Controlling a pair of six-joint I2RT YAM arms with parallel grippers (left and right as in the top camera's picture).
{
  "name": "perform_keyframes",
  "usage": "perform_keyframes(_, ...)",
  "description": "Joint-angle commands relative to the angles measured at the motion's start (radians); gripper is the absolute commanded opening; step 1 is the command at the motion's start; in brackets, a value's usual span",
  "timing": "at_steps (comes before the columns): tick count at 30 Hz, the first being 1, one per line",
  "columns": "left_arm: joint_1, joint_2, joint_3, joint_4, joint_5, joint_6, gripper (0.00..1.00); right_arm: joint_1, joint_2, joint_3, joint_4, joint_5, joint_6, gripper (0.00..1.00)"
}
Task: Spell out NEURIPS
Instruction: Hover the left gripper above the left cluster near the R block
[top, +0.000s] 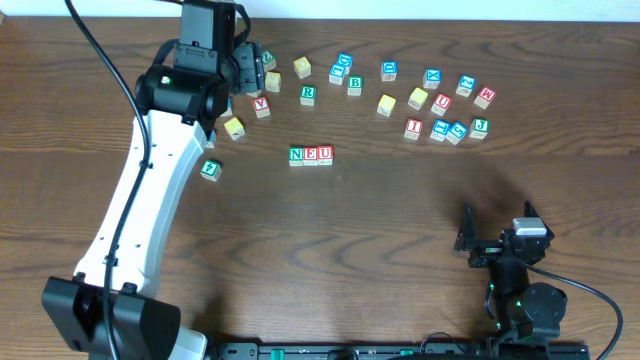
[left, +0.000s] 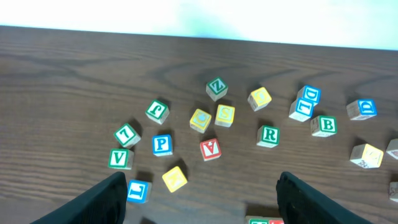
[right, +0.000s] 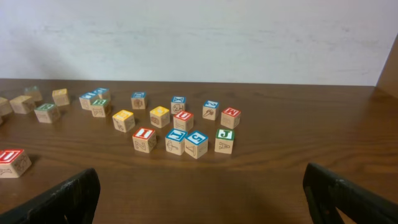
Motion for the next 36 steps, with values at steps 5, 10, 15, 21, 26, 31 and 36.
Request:
perform_keyframes(5, 0.014, 0.052, 0.027, 0.035, -0.007, 0.020, 0.75, -0.006, -0.006, -0.001, -0.003, -0.005, 0.009, 0.99)
perform_keyframes(10, 0.035, 0.074, 0.027, 0.044, -0.006, 0.020, 0.75, -0.006, -0.006, -0.001, -0.003, -0.005, 0.009, 0.99)
perform_keyframes(15, 0.046, 0.077, 0.027, 0.044, -0.006, 0.021, 0.75, -0.006, -0.006, -0.001, -0.003, -0.005, 0.010, 0.99)
perform_keyframes(21, 0.045, 0.087, 0.027, 0.072, 0.019, 0.016, 0.75, -0.006, -0.006, -0.001, -0.003, -0.005, 0.009, 0.99)
perform_keyframes(26, 0.039, 0.124, 0.027, 0.144, 0.100, -0.003, 0.75, -0.006, -0.006, -0.001, -0.003, -0.005, 0.009, 0.99)
perform_keyframes(31, -0.005, 0.220, 0.027, 0.220, 0.103, -0.011, 0.75, -0.006, -0.006, -0.001, -0.003, -0.005, 0.009, 0.99)
perform_keyframes(36, -0.076, 0.333, 0.027, 0.301, 0.099, -0.010, 0.75, -0.006, -0.006, -0.001, -0.003, -0.005, 0.009, 0.99)
